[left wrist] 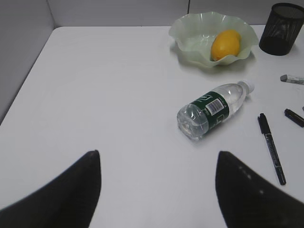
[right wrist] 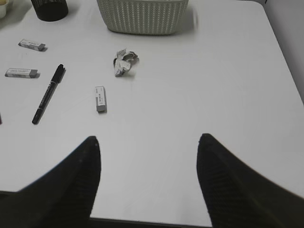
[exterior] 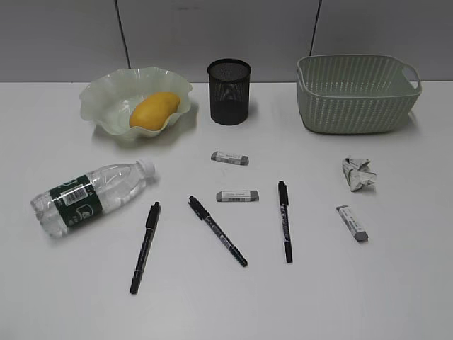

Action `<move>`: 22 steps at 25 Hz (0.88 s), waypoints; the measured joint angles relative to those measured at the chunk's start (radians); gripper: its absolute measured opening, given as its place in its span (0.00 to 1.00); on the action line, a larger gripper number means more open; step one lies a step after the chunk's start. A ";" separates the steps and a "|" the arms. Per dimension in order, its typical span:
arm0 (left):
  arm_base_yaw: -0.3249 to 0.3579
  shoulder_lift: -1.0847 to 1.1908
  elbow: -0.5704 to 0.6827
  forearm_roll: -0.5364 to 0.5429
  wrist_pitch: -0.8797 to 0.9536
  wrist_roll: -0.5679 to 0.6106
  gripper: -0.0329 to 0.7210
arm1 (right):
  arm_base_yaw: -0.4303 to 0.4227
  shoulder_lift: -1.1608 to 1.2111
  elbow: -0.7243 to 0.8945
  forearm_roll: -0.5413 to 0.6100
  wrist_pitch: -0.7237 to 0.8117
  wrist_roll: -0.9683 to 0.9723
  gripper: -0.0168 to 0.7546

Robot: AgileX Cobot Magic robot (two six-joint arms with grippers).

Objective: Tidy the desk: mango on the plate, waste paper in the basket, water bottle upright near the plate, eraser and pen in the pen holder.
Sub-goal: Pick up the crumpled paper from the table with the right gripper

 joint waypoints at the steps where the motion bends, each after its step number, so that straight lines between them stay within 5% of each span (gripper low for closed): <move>1: 0.000 0.000 0.000 0.000 0.000 0.002 0.79 | 0.000 0.000 -0.003 0.000 -0.001 0.000 0.68; 6: 0.000 0.000 0.000 0.007 -0.001 0.002 0.79 | 0.000 0.175 -0.050 0.000 -0.032 -0.028 0.68; 11: 0.000 0.000 0.000 0.020 -0.008 0.002 0.79 | 0.000 0.655 -0.060 0.028 -0.268 -0.038 0.68; 16: 0.000 0.000 0.000 0.018 -0.008 0.002 0.78 | 0.000 1.250 -0.147 0.177 -0.579 -0.116 0.68; 22: 0.000 0.000 0.000 0.017 -0.008 0.002 0.75 | 0.000 1.726 -0.394 0.229 -0.652 -0.153 0.70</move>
